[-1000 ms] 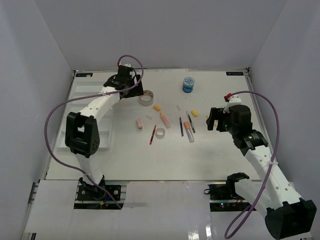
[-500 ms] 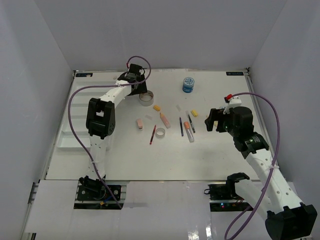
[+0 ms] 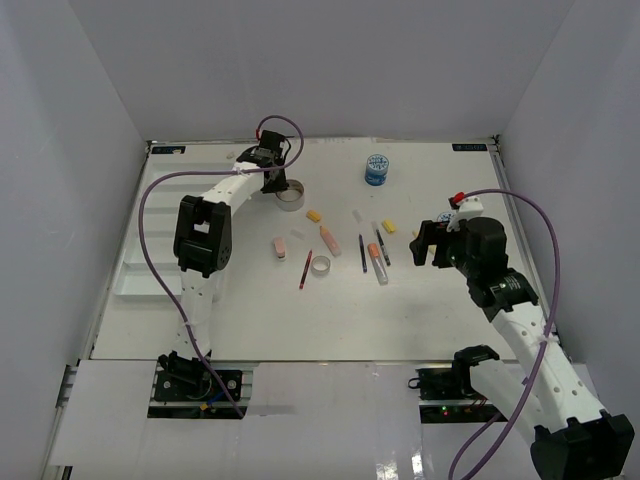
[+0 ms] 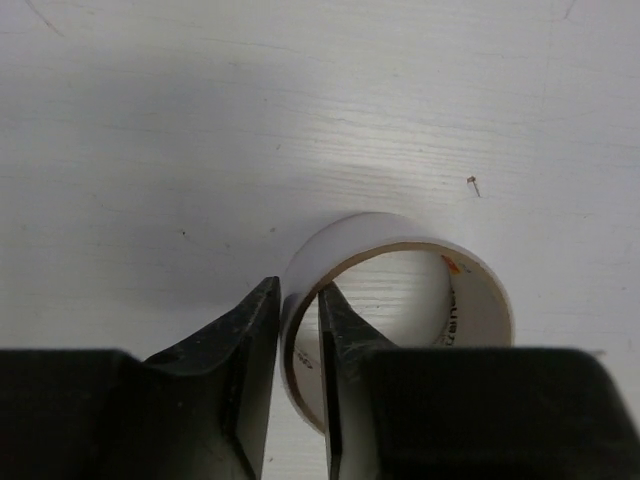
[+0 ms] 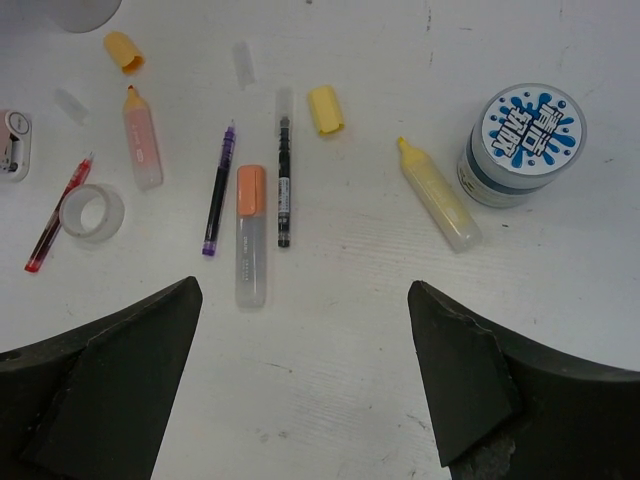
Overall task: Sort the stationery into containers
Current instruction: Pick up the stationery from the center of the board.
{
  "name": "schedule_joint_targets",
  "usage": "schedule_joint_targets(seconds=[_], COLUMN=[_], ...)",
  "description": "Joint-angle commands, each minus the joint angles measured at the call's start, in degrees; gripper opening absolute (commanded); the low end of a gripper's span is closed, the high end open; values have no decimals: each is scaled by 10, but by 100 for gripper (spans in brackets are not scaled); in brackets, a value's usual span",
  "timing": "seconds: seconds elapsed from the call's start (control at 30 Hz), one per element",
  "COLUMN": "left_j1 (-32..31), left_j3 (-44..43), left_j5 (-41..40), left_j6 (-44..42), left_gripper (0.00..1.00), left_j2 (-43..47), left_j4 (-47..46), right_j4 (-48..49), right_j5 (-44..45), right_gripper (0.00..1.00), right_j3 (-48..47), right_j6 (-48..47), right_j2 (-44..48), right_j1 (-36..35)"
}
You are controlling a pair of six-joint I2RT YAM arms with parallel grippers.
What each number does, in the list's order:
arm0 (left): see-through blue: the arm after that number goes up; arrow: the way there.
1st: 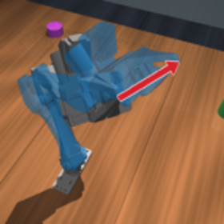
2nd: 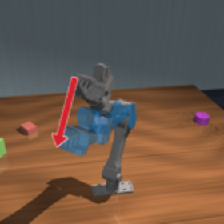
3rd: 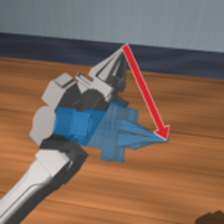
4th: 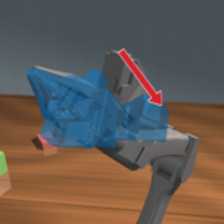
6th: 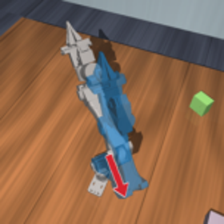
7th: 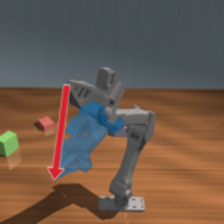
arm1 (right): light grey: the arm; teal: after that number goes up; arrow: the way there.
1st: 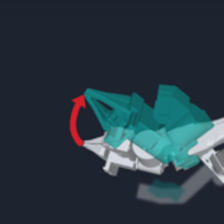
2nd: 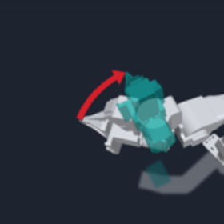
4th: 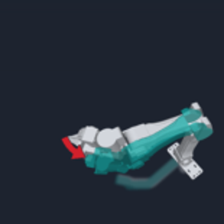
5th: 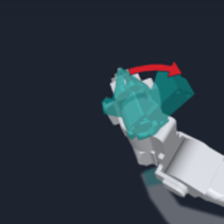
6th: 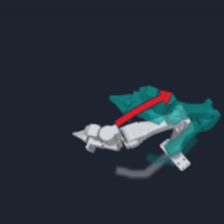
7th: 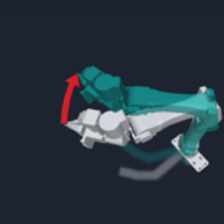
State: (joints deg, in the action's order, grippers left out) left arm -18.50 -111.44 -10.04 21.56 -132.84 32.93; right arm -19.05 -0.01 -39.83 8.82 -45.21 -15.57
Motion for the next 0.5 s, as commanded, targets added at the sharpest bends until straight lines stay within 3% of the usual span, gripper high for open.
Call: schedule_joint_targets(seconds=[0.0, 0.13, 0.2, 0.47], left_j1=[2, 2, 2, 6], left_j3=[6, 16, 26, 71], left_j5=[-2, -1, 1, -24], left_j6=[-3, -8, -4, -20], left_gripper=[31, 22, 10, 4], left_j2=[28, 28, 36, 114], left_j4=[-4, -6, -8, -10], right_j4=[23, 27, 26, 25], right_j5=[-3, -6, -8, -12], right_gripper=[90, 90, 90, 90], right_j3=[7, 14, 15, 17], right_j6=[-3, -3, -4, -5], right_j2=[16, 25, 27, 48], right_j1=[-3, -3, -3, -3])
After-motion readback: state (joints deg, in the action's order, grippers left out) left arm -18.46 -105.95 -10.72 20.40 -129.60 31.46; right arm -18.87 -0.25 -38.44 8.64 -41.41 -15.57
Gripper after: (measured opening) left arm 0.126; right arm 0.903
